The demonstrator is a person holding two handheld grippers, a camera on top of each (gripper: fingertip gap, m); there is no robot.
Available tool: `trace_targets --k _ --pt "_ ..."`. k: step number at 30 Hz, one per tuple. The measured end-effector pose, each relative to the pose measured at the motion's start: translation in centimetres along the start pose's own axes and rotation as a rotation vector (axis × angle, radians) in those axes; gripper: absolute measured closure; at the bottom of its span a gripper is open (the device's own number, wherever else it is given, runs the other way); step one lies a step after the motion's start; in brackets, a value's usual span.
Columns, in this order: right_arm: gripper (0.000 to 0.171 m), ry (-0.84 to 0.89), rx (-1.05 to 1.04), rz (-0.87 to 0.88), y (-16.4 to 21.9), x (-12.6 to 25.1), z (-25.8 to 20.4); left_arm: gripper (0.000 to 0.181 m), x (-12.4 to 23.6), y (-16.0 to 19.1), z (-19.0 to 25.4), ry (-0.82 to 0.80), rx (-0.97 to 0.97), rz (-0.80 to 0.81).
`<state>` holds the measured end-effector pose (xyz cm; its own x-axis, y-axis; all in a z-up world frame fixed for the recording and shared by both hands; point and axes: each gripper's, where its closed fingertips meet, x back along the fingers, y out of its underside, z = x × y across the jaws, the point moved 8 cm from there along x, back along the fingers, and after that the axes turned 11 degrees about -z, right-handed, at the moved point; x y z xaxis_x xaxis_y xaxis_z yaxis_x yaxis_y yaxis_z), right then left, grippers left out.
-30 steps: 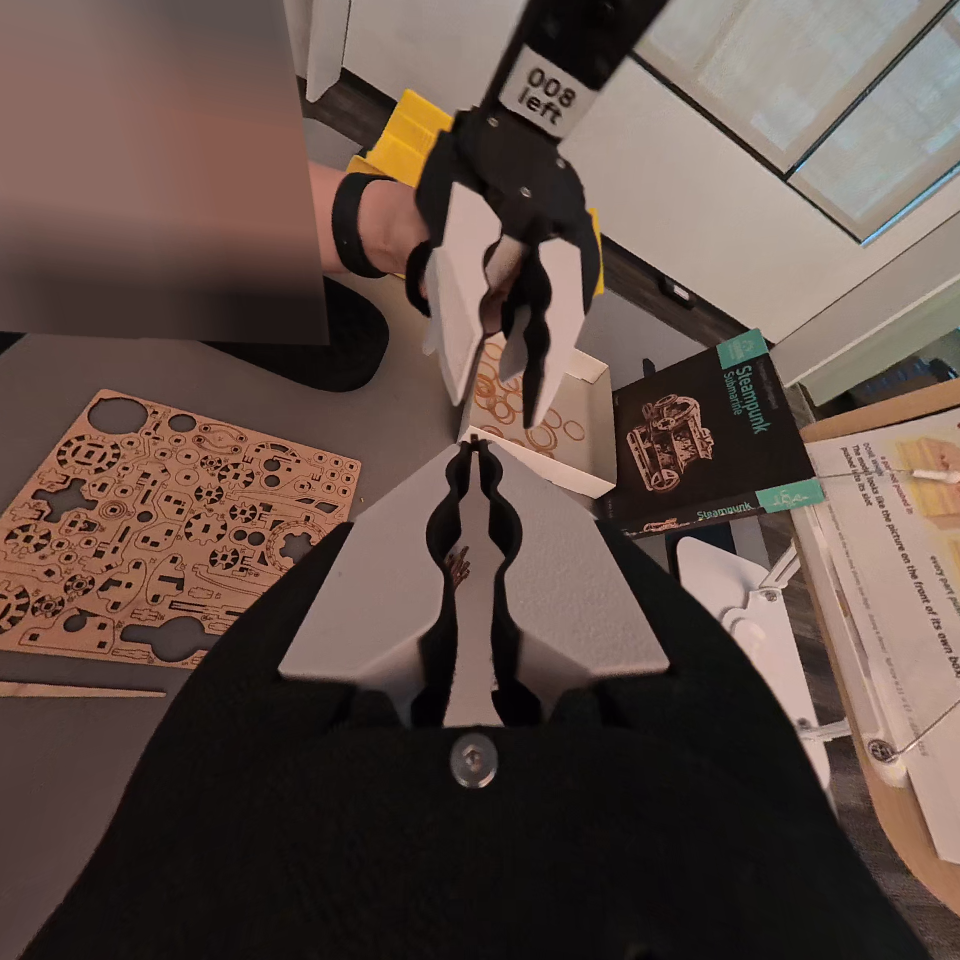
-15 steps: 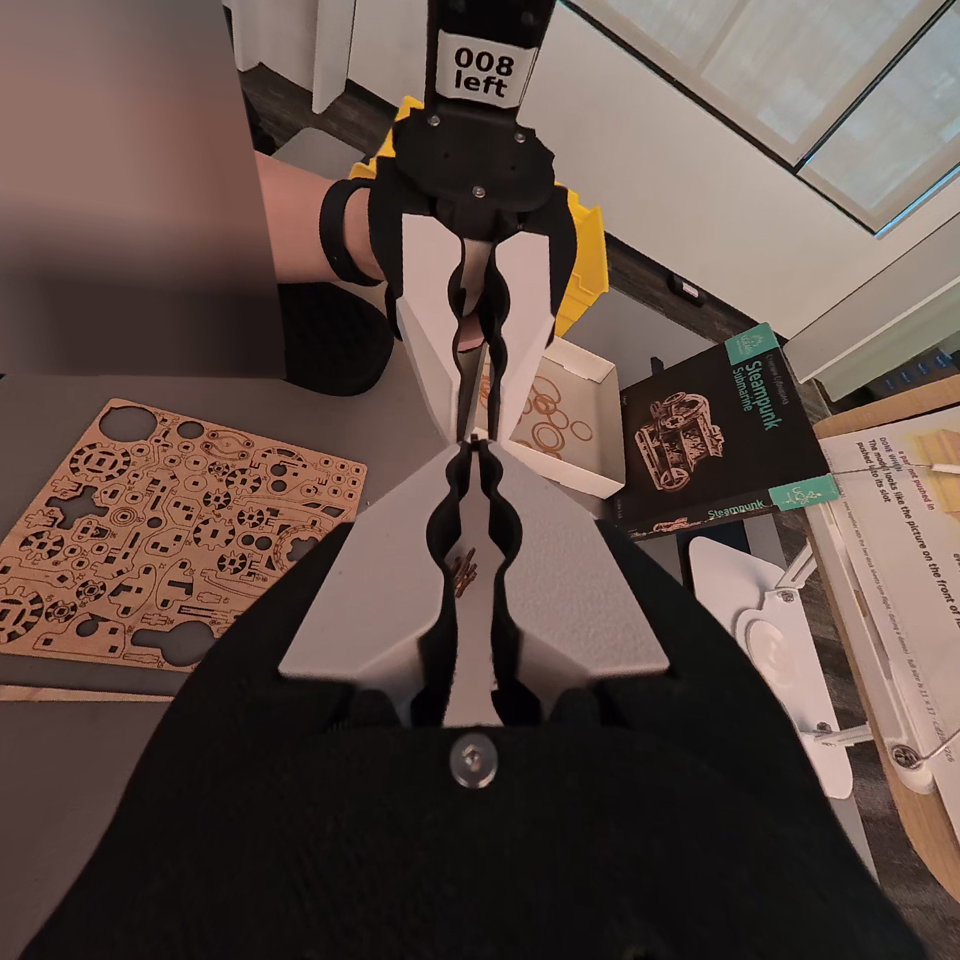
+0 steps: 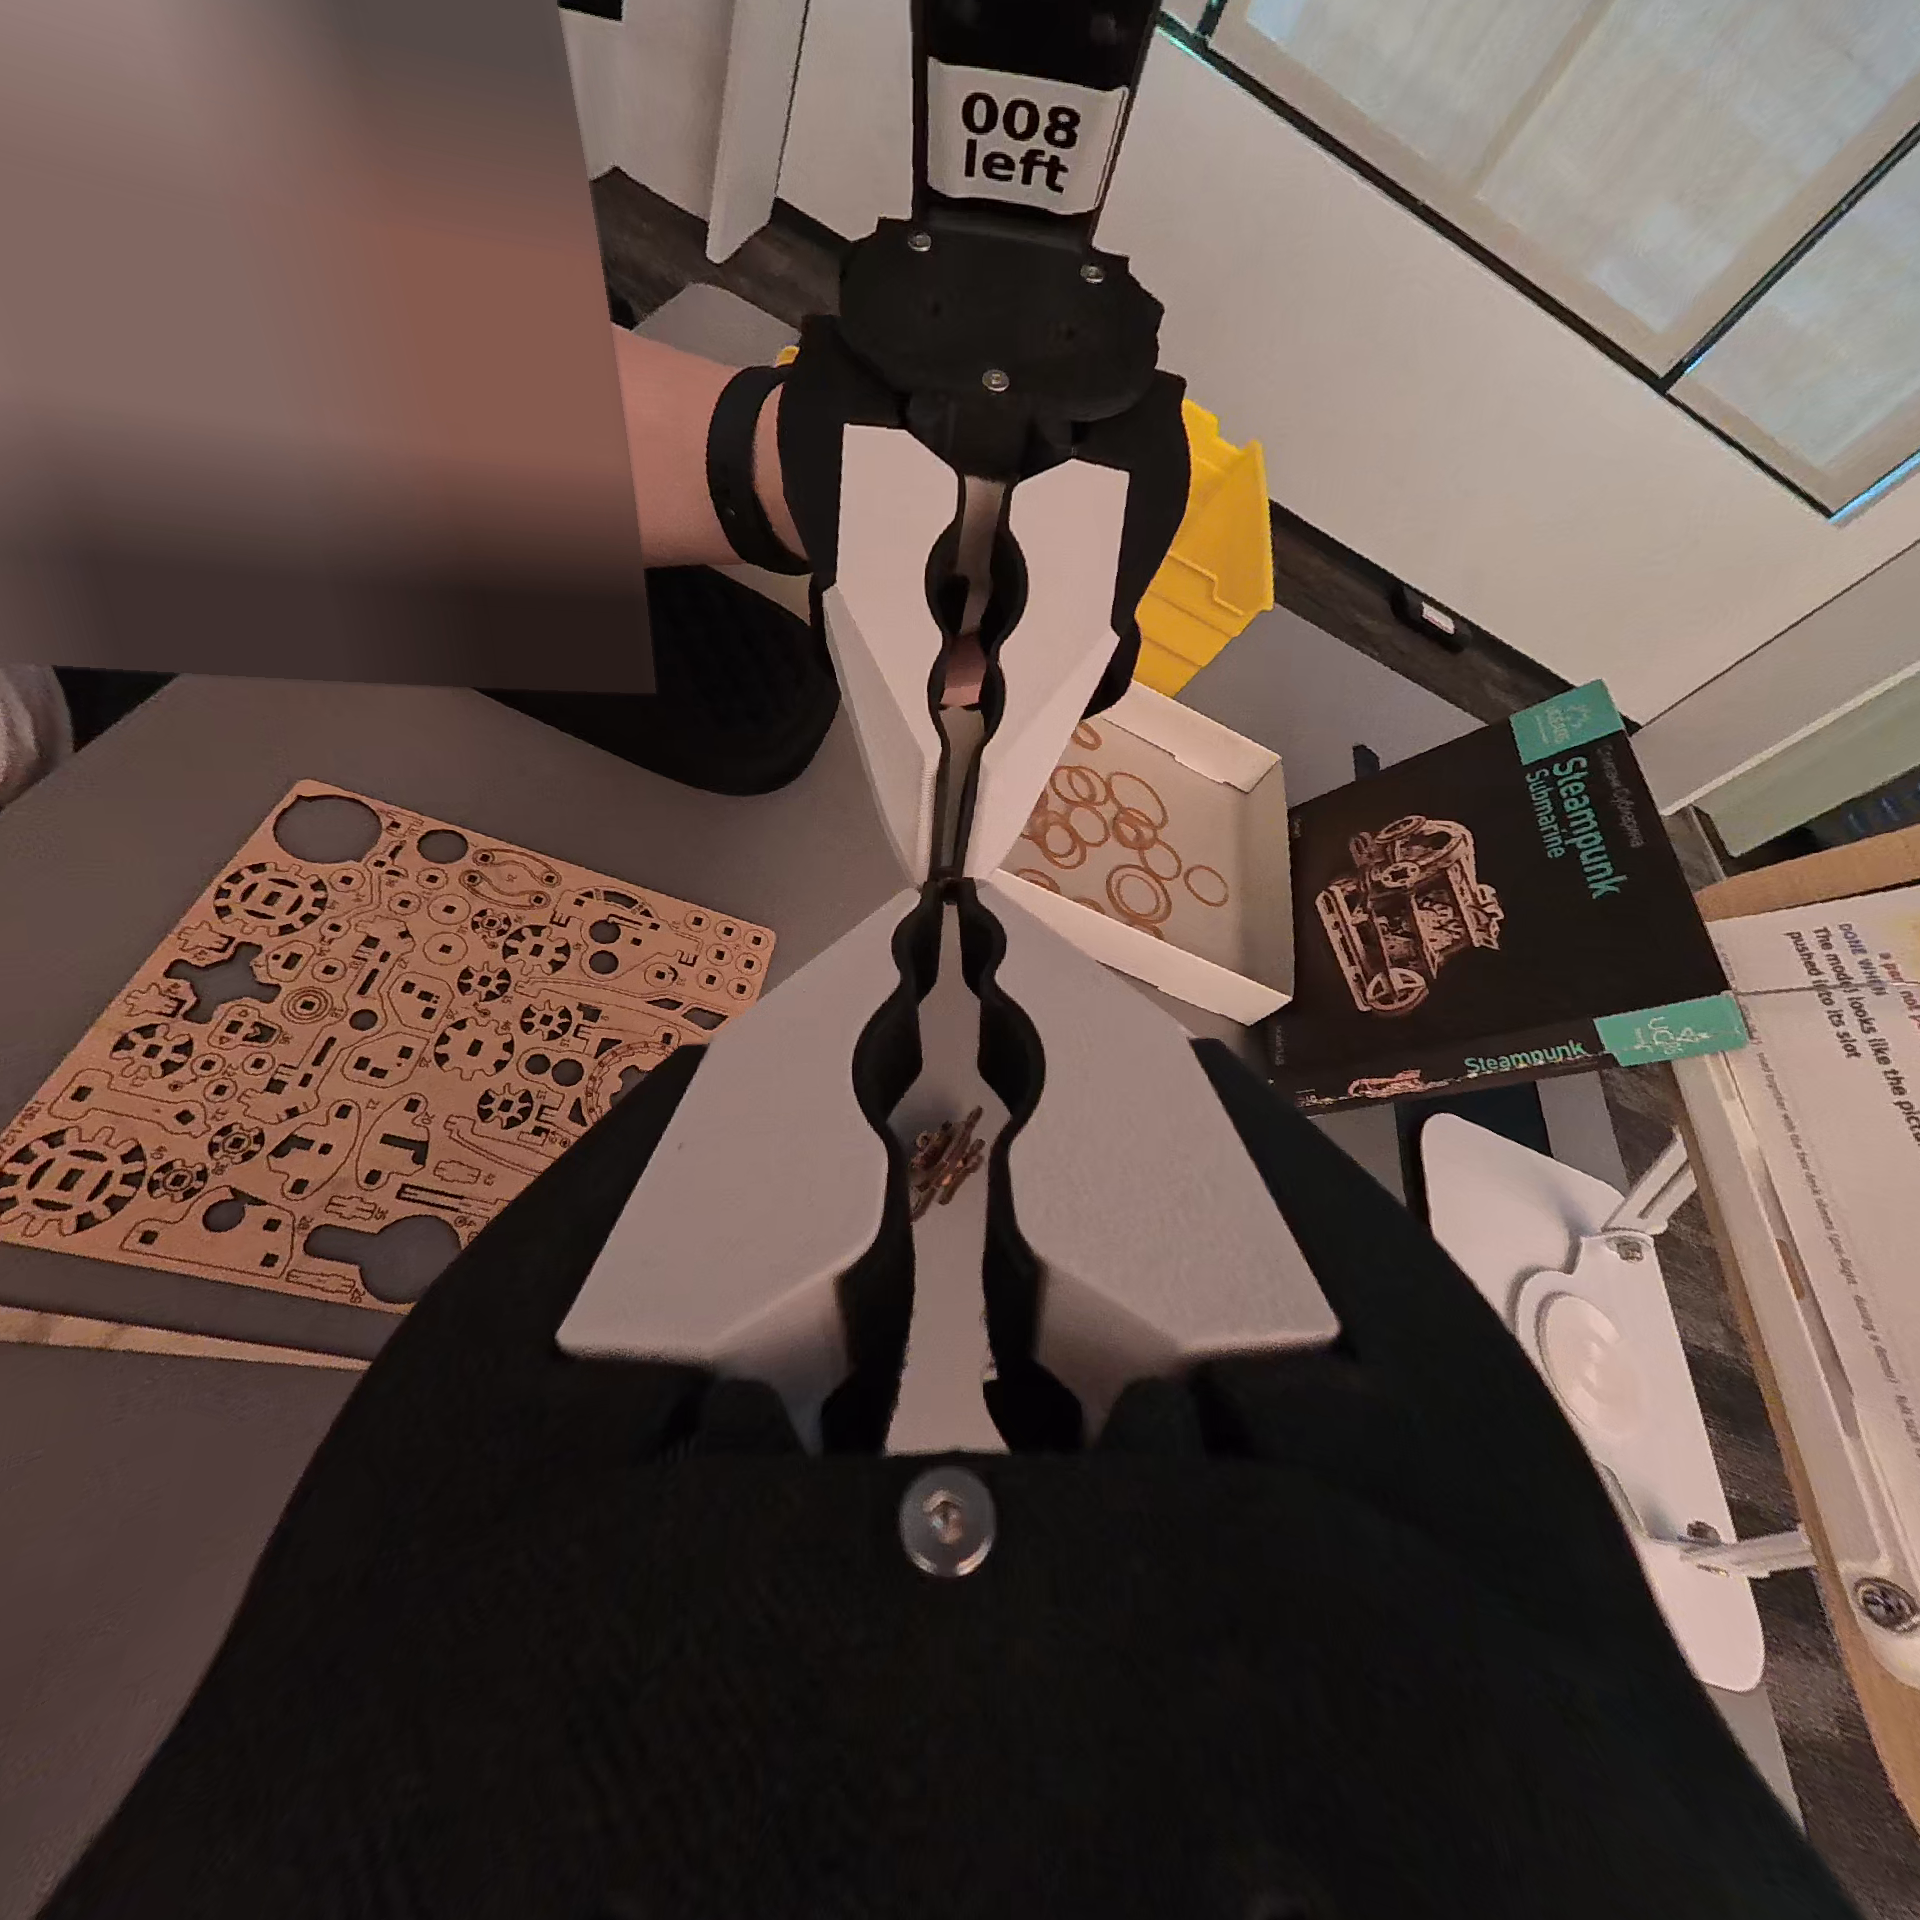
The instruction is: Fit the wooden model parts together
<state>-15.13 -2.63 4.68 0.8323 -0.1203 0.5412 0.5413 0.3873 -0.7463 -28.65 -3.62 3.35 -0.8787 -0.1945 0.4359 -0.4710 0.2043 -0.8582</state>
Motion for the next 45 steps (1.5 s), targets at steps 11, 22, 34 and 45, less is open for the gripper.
trace_targets --k 11,22,34,45 --pt "0.166 -0.042 -0.015 0.054 0.2 0.3 0.0 0.181 0.0 -0.2 0.3 -0.004 -0.028 -0.007" --pt "0.169 -0.072 -0.013 0.043 0.4 0.2 -0.1 0.18 -0.4 -0.1 0.6 0.0 -0.044 -0.033" --pt "0.169 0.032 -0.09 0.001 1.1 2.5 1.4 0.152 -0.1 0.4 -0.5 -0.032 0.026 -0.047" --pt "0.169 0.218 -0.136 -0.008 0.8 8.3 2.1 0.152 -4.5 8.8 -3.0 -0.094 0.172 -0.476"
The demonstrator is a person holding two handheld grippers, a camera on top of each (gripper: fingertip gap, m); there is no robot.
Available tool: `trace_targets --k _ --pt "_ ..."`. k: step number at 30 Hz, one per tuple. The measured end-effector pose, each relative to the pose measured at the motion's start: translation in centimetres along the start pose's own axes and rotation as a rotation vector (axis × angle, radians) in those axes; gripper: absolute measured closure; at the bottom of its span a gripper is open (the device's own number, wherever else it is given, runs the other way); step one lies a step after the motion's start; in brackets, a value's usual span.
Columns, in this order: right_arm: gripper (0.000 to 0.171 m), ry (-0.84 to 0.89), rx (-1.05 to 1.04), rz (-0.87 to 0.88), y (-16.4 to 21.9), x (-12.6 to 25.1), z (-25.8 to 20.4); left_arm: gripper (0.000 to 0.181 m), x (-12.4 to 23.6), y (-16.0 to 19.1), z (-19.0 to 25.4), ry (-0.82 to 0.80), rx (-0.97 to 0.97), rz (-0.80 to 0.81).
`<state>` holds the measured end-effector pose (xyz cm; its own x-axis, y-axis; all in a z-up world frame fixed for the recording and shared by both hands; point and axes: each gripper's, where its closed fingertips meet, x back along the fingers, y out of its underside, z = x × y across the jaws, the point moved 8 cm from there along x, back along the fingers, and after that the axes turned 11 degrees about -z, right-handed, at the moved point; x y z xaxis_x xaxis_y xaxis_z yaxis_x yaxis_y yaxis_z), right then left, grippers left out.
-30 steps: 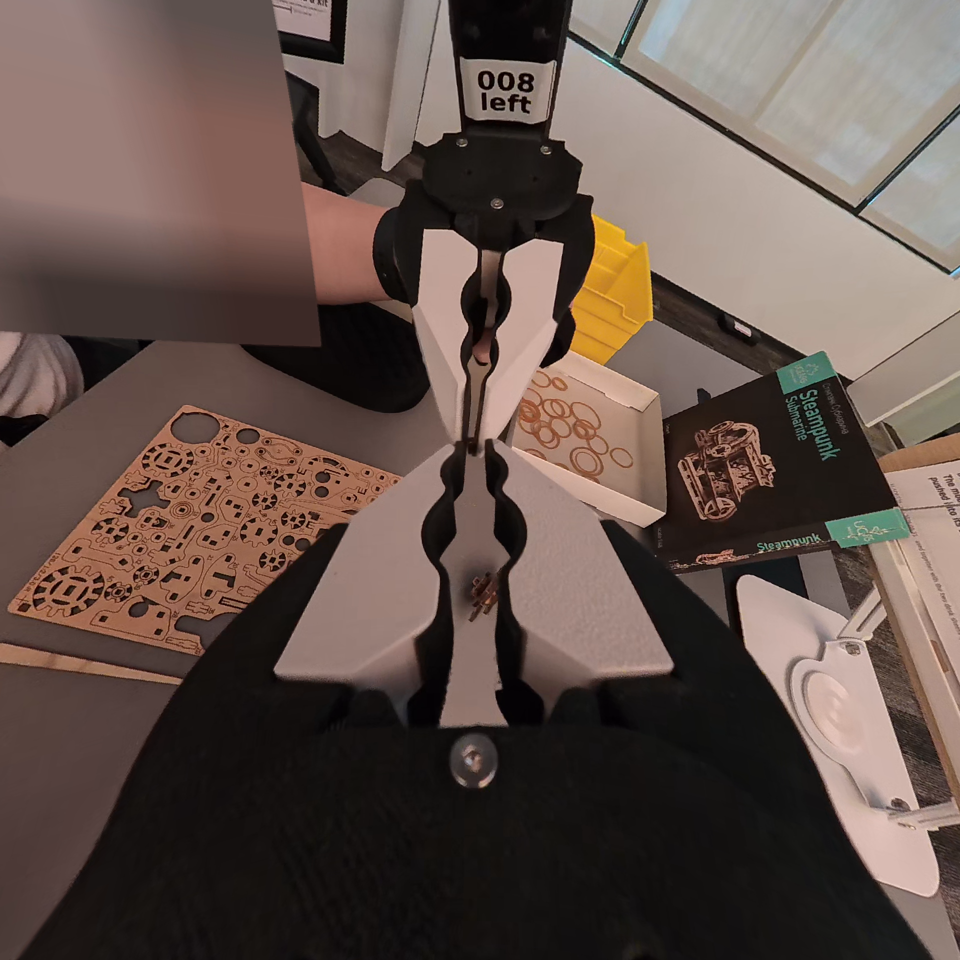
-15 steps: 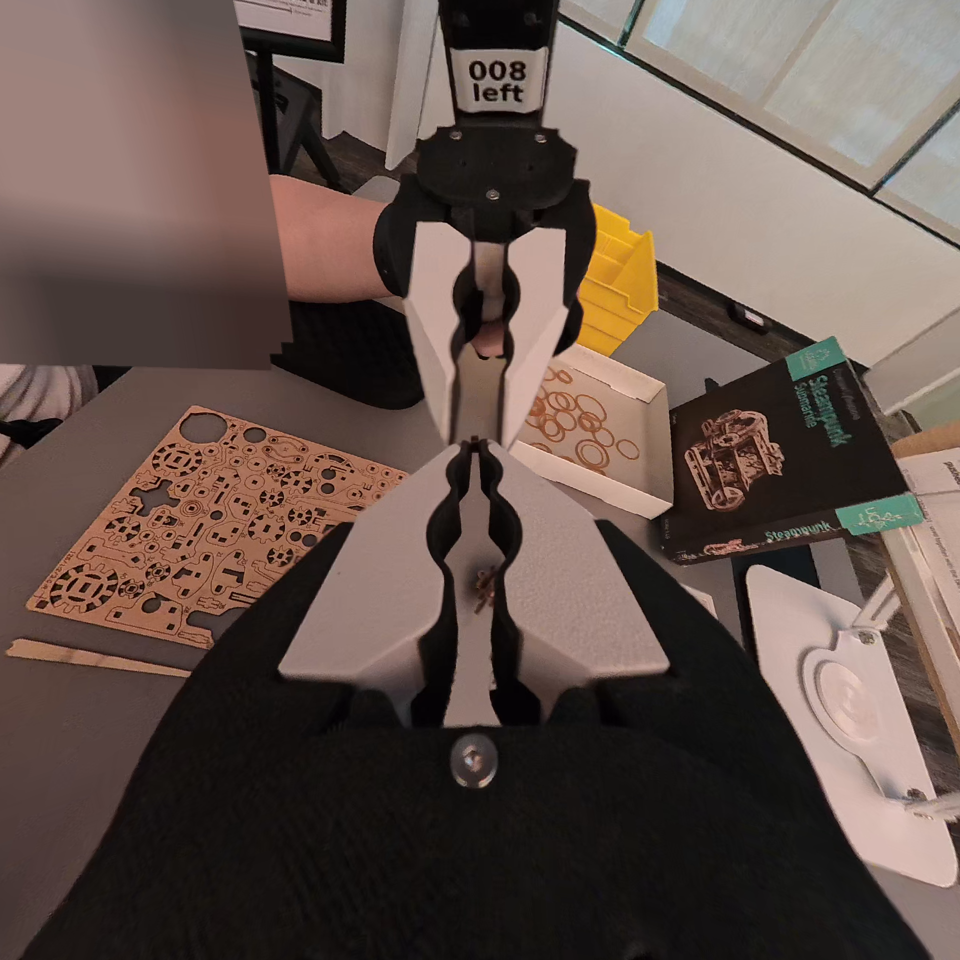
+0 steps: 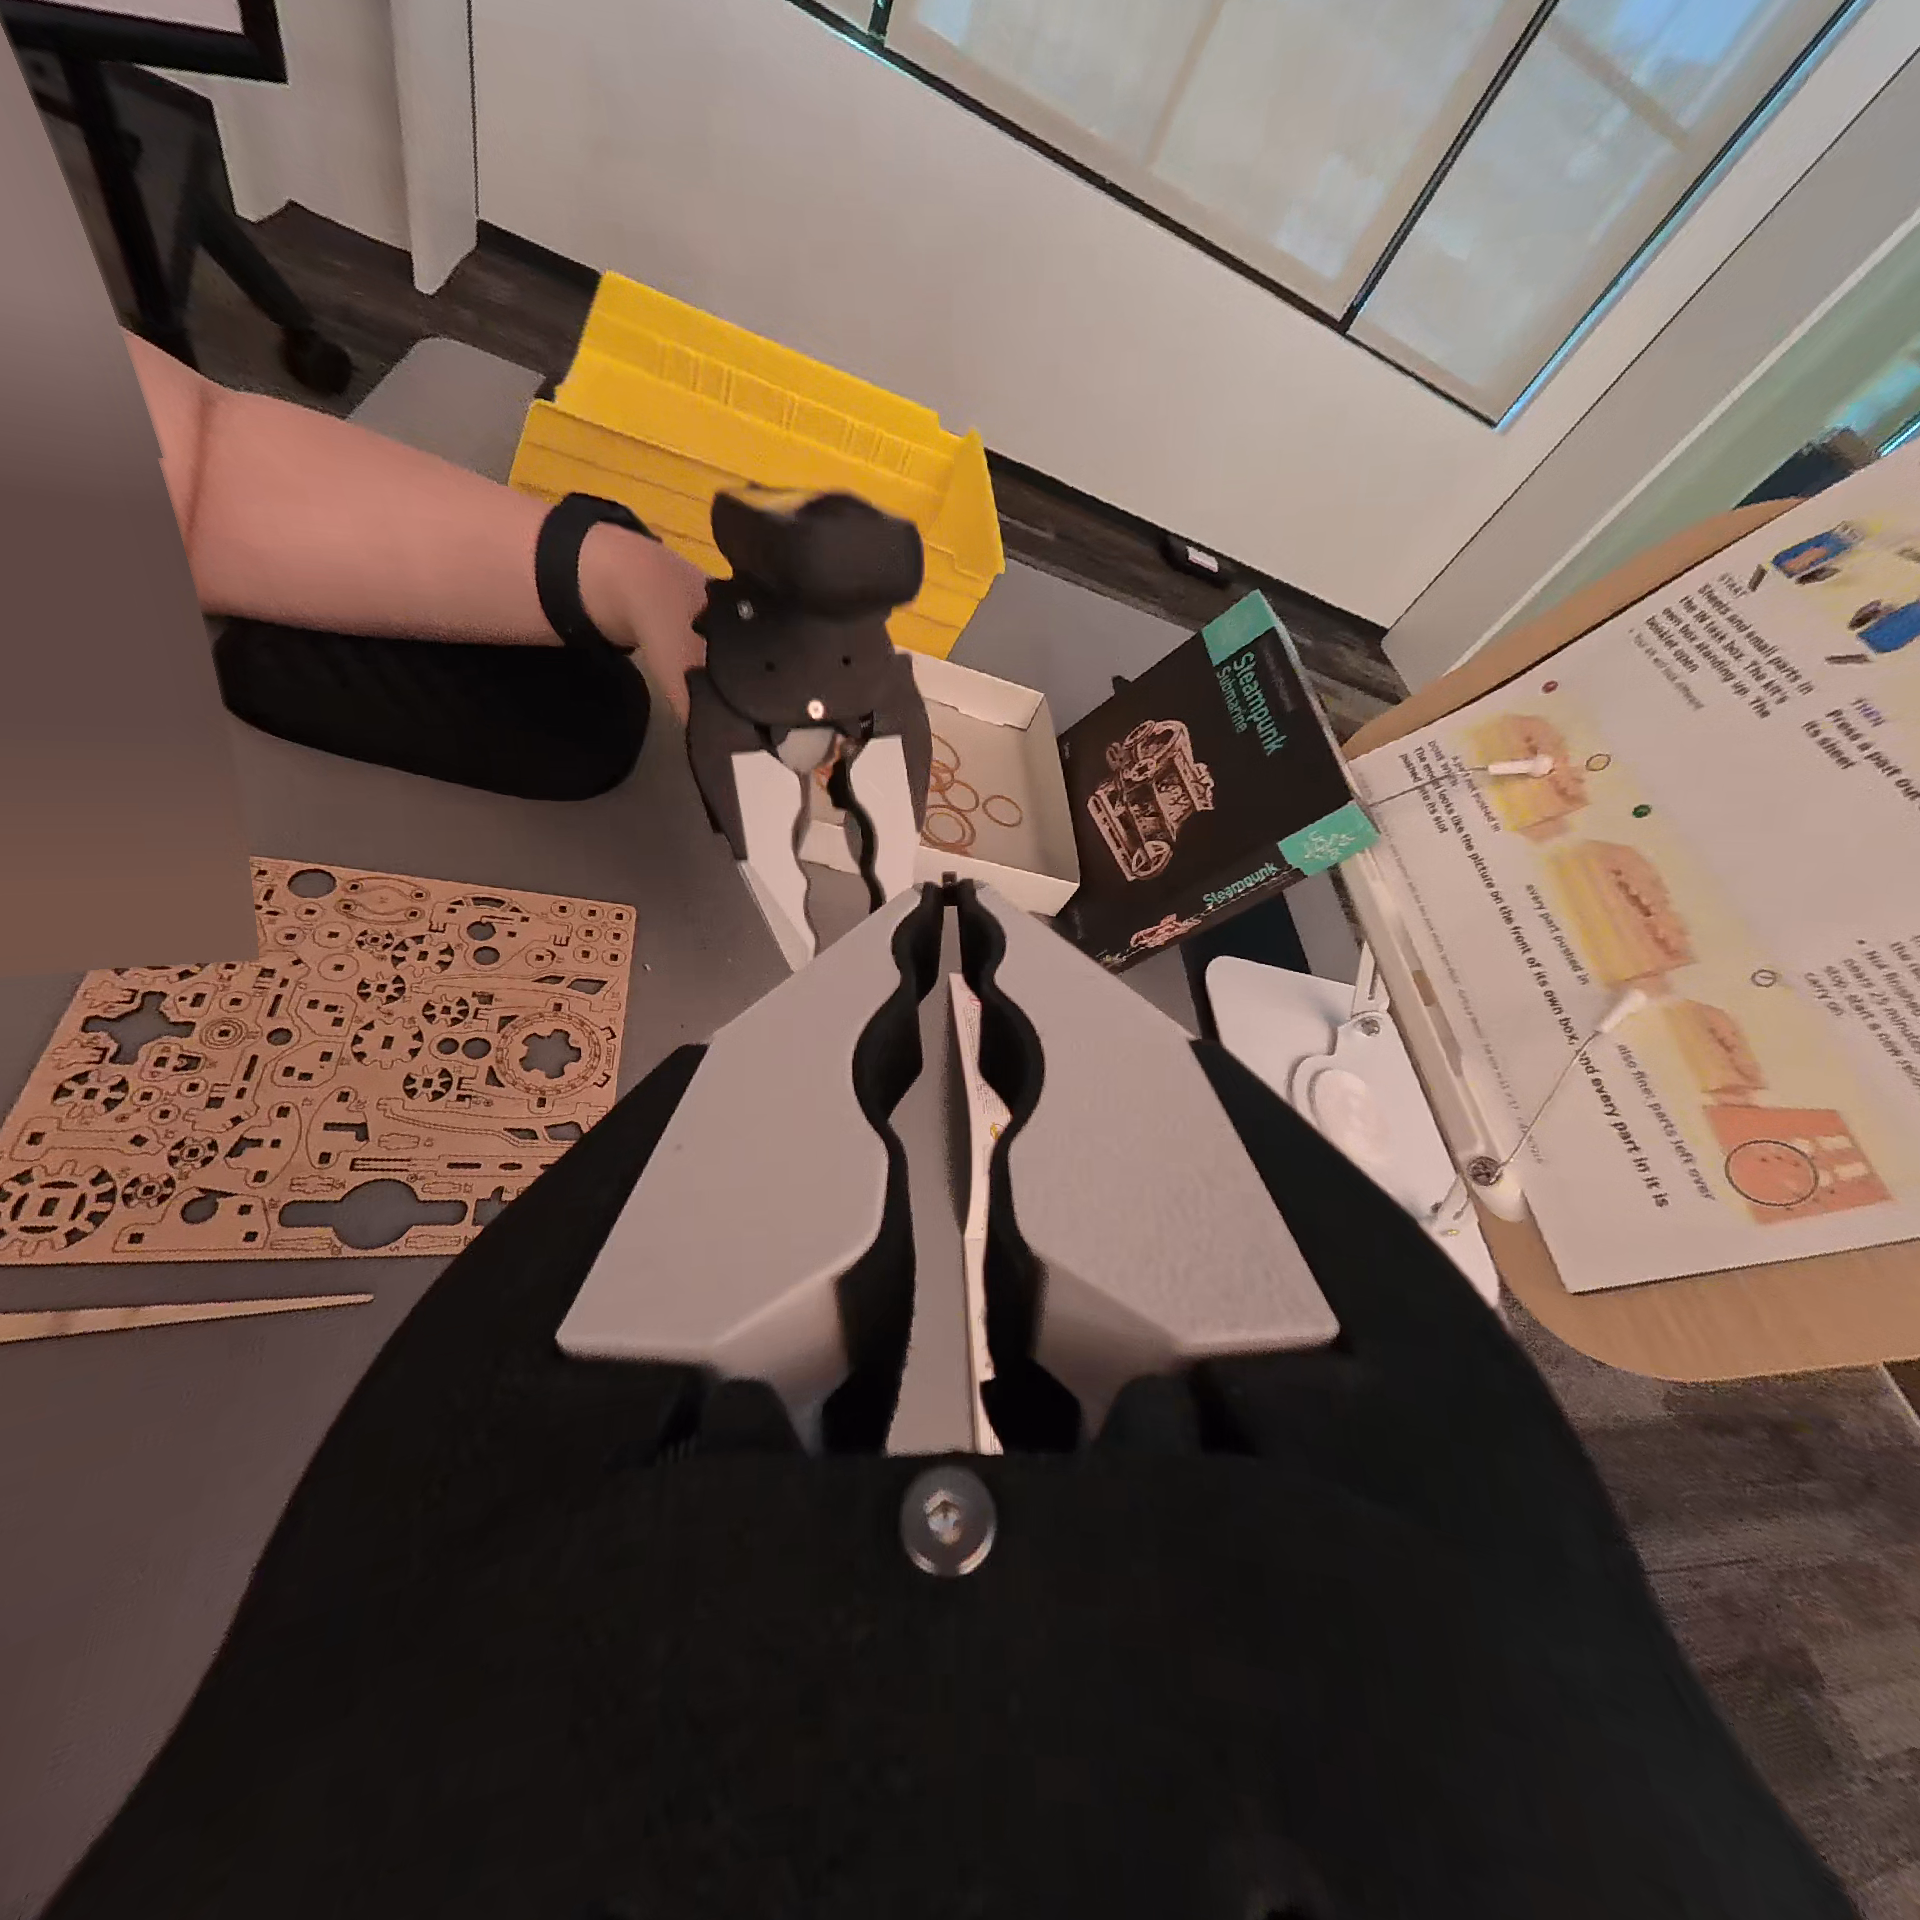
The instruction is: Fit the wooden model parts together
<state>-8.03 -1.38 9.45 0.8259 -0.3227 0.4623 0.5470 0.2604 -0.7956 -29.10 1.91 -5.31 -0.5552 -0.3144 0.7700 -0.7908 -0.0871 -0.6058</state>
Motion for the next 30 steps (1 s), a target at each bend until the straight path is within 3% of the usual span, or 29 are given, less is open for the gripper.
trace_targets --k 8,21,25,30 --pt "0.169 0.009 0.026 0.007 -0.6 0.5 -0.4 0.151 -2.0 1.5 -0.3 0.028 0.06 -0.079" --pt "0.169 0.001 0.017 -0.011 -0.2 -0.4 -0.2 0.137 -3.3 2.3 0.5 0.042 -0.005 -0.183" --pt "0.169 -0.003 0.017 -0.03 0.0 -0.8 -0.2 0.148 -3.4 2.5 0.9 0.063 -0.03 -0.205" --pt "0.169 -0.001 0.012 -0.029 0.1 -0.9 -0.1 0.149 -3.3 2.5 1.0 0.069 -0.038 -0.216"
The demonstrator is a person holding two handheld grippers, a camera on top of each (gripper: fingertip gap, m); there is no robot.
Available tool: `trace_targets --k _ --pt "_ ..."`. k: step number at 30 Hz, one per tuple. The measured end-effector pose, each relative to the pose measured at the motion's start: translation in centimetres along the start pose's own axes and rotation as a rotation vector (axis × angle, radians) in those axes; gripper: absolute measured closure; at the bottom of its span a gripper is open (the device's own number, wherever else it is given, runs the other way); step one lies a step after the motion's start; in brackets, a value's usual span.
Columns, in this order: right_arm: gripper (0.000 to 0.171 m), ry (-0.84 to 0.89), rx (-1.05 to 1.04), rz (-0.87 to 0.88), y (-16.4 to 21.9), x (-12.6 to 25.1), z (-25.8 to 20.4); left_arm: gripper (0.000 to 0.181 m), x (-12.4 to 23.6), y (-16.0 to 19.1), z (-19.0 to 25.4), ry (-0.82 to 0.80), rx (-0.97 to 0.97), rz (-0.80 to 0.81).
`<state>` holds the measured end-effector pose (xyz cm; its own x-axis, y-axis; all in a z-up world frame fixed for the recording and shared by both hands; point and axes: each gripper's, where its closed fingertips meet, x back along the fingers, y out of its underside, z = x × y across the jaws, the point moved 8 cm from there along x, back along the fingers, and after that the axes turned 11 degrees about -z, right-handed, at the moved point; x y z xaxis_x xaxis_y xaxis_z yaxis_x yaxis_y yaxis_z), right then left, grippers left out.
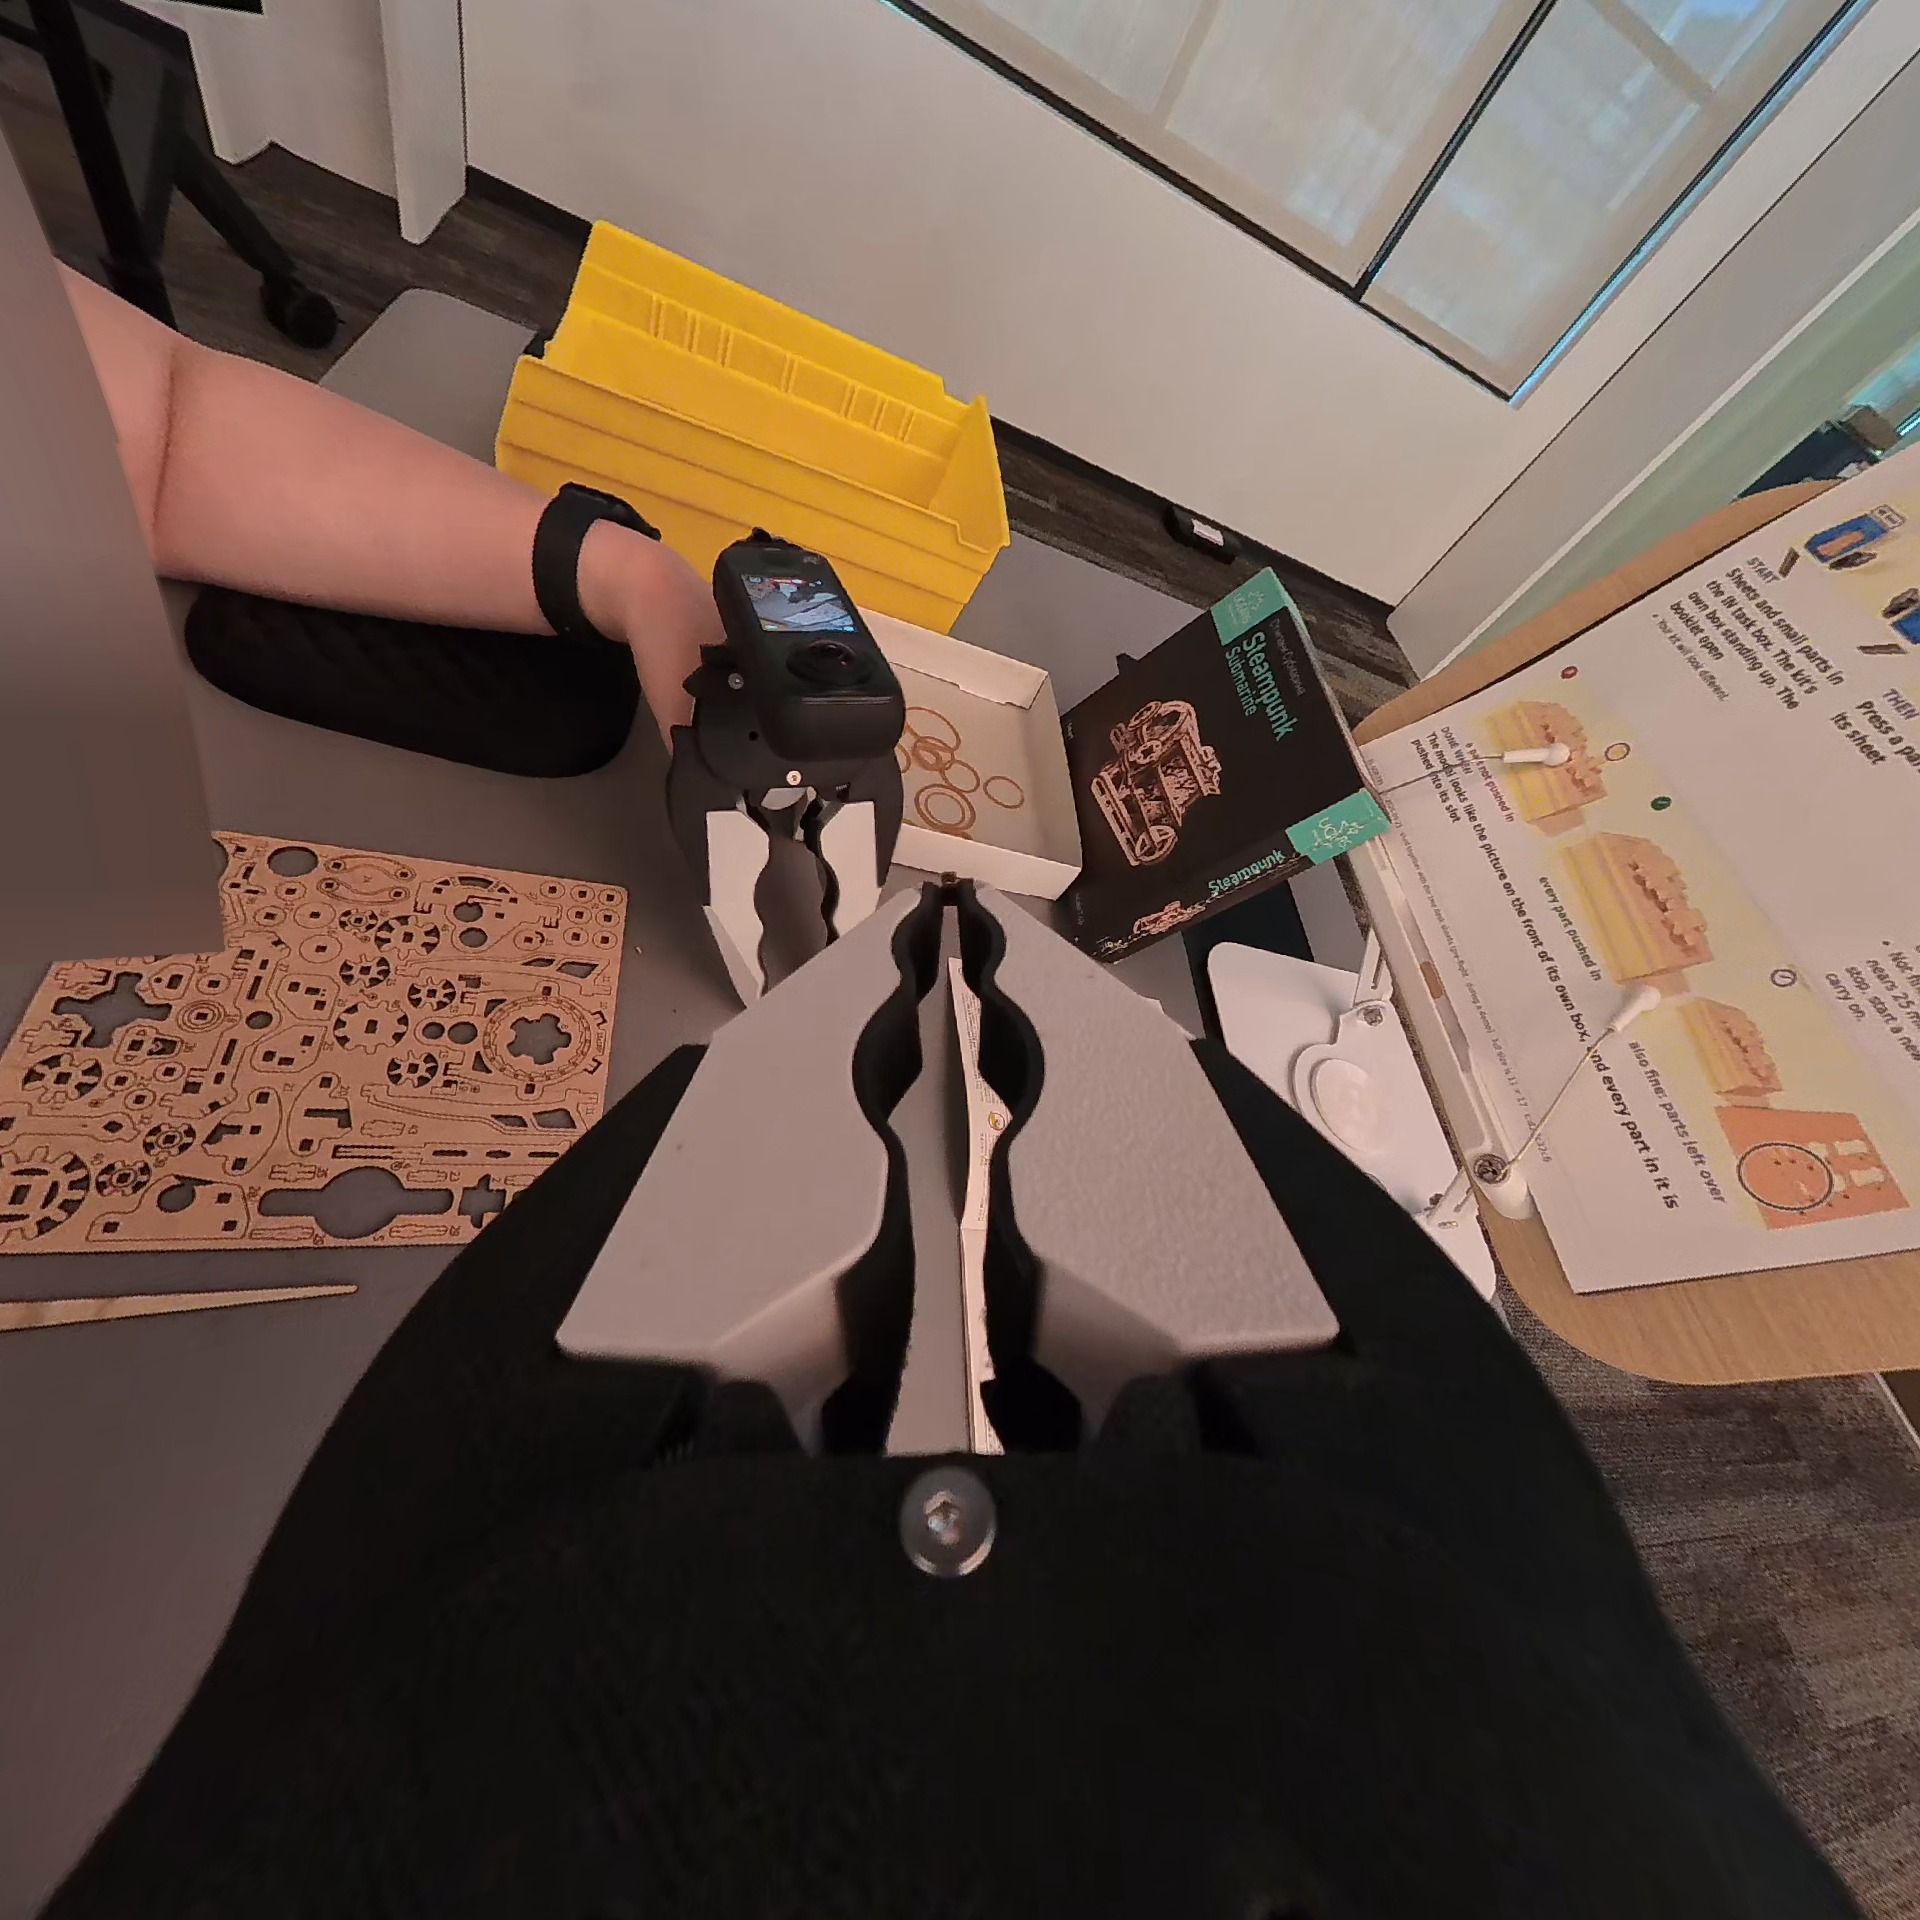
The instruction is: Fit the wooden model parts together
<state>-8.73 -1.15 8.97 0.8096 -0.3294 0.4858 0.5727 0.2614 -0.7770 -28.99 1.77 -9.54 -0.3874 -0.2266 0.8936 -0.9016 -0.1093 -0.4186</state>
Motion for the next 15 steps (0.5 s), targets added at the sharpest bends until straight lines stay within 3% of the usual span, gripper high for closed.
trace_targets --k 15 --pt "0.169 0.009 -0.012 0.001 0.3 0.1 0.3 0.154 0.2 -0.4 1.4 0.072 -0.052 -0.034"
